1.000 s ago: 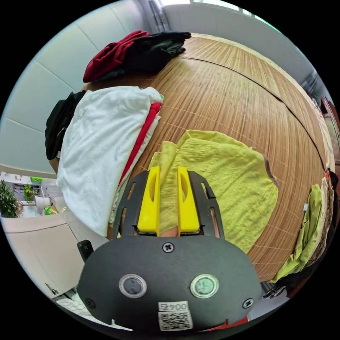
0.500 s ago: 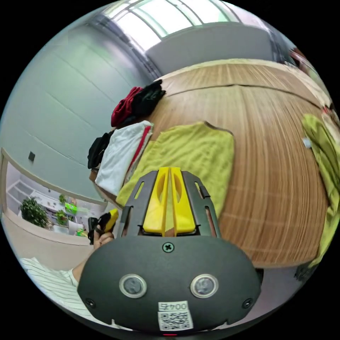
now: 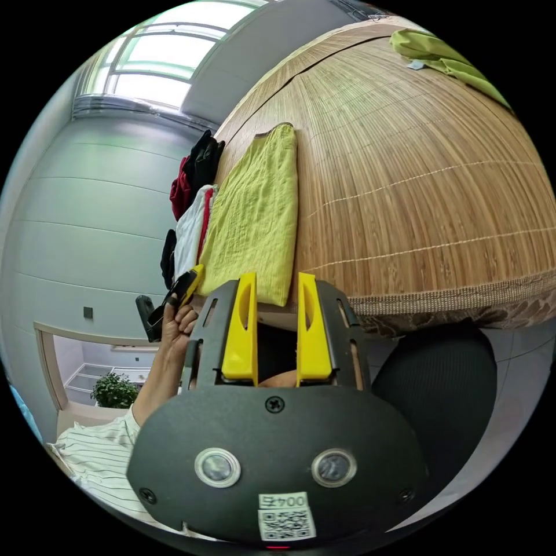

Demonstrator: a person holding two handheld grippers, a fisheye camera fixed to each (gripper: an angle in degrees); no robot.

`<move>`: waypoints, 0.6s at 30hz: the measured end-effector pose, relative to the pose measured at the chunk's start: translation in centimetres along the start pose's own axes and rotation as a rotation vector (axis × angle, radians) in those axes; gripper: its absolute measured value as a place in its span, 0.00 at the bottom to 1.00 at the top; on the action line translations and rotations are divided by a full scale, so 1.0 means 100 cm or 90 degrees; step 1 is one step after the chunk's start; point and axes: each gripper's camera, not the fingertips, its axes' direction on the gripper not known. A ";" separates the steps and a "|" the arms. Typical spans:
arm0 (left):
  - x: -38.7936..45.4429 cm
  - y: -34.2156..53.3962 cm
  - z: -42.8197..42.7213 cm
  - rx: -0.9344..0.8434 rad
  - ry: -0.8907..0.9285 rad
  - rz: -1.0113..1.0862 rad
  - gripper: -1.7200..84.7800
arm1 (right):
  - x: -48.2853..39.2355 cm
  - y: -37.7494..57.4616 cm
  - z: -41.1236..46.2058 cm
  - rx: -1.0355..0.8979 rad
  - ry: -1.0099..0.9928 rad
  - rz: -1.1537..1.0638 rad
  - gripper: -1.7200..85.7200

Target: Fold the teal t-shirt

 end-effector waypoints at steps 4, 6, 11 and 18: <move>0.020 0.002 -0.002 0.012 -0.013 0.041 0.02 | 0.005 -0.002 -0.002 -0.013 -0.033 0.011 0.13; 0.019 0.005 0.014 -0.035 -0.062 0.032 0.02 | 0.005 -0.005 0.001 -0.027 -0.050 0.018 0.11; 0.016 0.016 0.020 -0.040 -0.045 -0.014 0.02 | 0.003 -0.009 0.001 -0.067 -0.037 0.018 0.05; 0.039 0.024 0.025 -0.077 -0.037 0.005 0.02 | 0.019 0.003 -0.044 -0.043 -0.048 0.023 0.05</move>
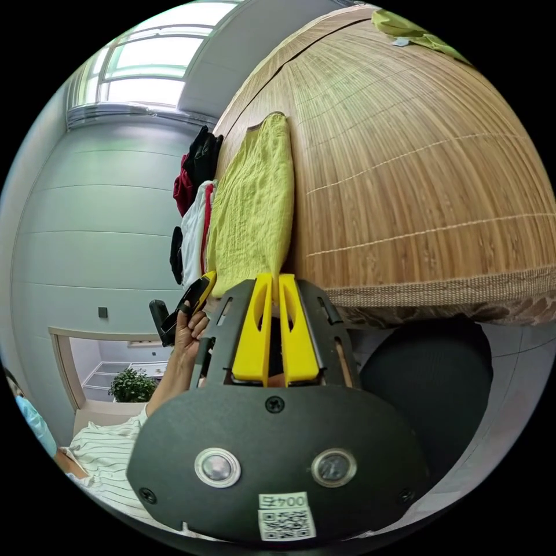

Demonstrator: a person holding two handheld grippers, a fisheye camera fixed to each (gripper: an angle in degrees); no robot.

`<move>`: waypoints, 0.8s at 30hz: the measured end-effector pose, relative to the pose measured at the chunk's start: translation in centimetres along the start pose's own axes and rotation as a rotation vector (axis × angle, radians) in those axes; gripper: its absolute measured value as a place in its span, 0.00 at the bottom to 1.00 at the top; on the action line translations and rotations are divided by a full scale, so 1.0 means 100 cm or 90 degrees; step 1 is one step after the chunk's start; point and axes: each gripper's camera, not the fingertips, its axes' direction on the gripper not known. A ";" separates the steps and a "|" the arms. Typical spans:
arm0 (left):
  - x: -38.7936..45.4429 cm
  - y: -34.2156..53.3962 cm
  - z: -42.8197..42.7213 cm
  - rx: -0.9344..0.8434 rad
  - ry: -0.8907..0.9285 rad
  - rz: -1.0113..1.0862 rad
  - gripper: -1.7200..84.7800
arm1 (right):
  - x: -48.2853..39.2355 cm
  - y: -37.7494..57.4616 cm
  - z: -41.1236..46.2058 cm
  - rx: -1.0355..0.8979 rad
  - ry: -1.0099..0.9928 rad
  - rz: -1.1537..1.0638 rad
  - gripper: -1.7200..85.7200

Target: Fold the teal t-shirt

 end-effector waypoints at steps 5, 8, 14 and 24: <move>0.010 -0.004 -0.011 0.016 0.003 -0.014 0.02 | -0.010 0.016 -0.021 0.014 -0.004 -0.023 0.09; 0.025 -0.009 -0.033 0.053 -0.025 0.015 0.02 | -0.031 0.027 -0.036 0.046 0.047 -0.051 0.09; 0.065 -0.028 -0.061 0.100 -0.084 0.076 0.02 | -0.109 0.049 -0.033 0.129 0.292 -0.210 0.07; 0.112 -0.128 0.002 -0.043 -0.118 0.069 0.02 | -0.151 0.053 0.042 0.041 0.391 -0.313 0.06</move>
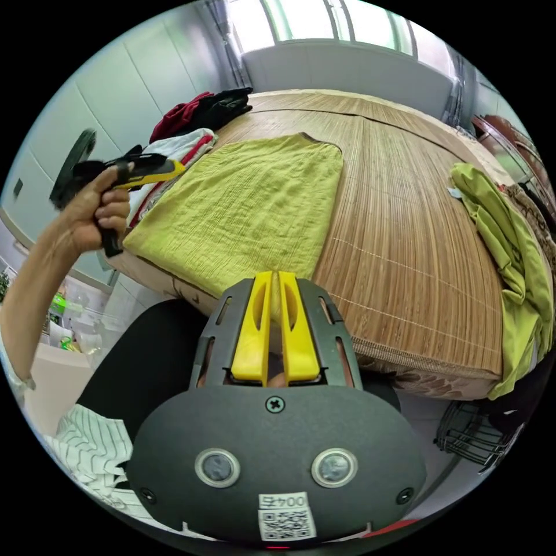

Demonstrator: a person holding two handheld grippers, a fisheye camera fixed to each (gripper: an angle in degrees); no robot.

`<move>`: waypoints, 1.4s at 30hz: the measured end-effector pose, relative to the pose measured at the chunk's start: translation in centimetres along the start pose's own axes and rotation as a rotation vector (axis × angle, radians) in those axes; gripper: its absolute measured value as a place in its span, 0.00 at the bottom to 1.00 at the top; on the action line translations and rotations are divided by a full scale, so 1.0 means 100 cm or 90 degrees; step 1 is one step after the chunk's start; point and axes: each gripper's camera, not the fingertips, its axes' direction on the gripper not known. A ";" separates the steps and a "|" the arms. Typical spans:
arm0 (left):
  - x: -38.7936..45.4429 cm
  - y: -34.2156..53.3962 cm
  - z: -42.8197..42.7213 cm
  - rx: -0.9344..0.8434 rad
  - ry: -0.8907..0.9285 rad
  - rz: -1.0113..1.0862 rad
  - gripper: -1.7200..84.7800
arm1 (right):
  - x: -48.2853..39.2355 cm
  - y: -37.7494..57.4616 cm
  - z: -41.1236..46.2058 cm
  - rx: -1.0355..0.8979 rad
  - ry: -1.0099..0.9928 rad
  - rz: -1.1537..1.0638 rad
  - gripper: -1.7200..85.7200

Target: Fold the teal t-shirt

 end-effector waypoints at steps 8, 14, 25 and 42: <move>-0.015 -0.029 0.032 -0.054 -0.046 -0.045 0.03 | -0.016 0.012 -0.012 0.030 0.048 -0.055 0.05; -0.001 -0.012 -0.018 0.012 -0.006 0.001 0.02 | 0.007 0.015 -0.032 0.040 -0.006 -0.018 0.03; -0.043 0.049 -0.079 0.081 0.004 -0.006 0.03 | 0.094 0.047 -0.100 0.114 -0.176 0.123 0.01; -0.115 0.219 -0.194 0.127 0.022 -0.057 0.03 | 0.188 0.118 -0.143 0.207 -0.445 0.218 0.01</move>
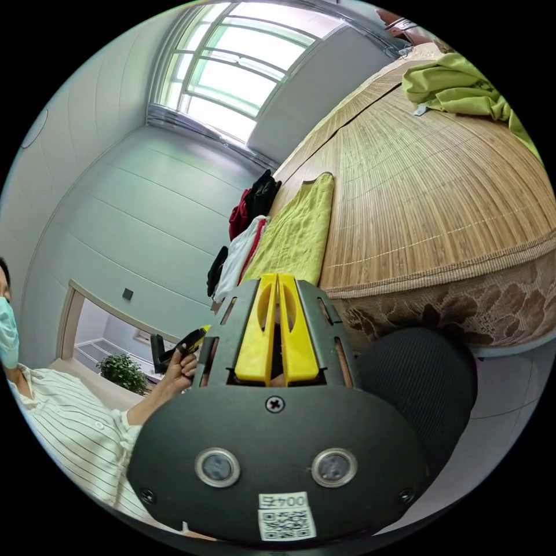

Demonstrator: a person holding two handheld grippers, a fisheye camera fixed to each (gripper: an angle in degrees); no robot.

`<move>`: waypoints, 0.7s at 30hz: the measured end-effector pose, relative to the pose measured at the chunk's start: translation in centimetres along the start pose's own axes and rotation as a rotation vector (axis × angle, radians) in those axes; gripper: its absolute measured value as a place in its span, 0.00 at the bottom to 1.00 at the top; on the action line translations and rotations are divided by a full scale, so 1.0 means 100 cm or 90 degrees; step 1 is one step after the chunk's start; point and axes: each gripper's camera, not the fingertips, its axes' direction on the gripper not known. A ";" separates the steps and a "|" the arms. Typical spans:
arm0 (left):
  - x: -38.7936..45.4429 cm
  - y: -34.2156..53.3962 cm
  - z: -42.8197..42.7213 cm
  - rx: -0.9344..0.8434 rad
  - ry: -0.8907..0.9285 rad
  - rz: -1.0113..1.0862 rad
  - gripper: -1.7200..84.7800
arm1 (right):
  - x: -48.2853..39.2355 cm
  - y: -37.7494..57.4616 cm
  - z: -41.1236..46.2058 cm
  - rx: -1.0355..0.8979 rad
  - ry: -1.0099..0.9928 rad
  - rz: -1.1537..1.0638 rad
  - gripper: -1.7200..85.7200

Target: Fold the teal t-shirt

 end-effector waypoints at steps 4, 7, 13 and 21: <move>0.045 -0.029 0.040 -0.008 -0.013 0.088 0.03 | -0.008 -0.005 0.015 -0.028 0.027 -0.013 0.01; 0.067 -0.049 0.075 -0.043 -0.016 0.115 0.03 | -0.010 -0.007 0.018 -0.034 0.036 -0.005 0.01; 0.054 -0.056 0.094 -0.085 -0.038 0.066 0.03 | -0.006 -0.009 0.011 -0.007 0.043 0.033 0.03; 0.055 -0.066 0.097 -0.083 -0.034 0.053 0.03 | 0.014 -0.028 0.050 -0.104 0.045 0.169 0.10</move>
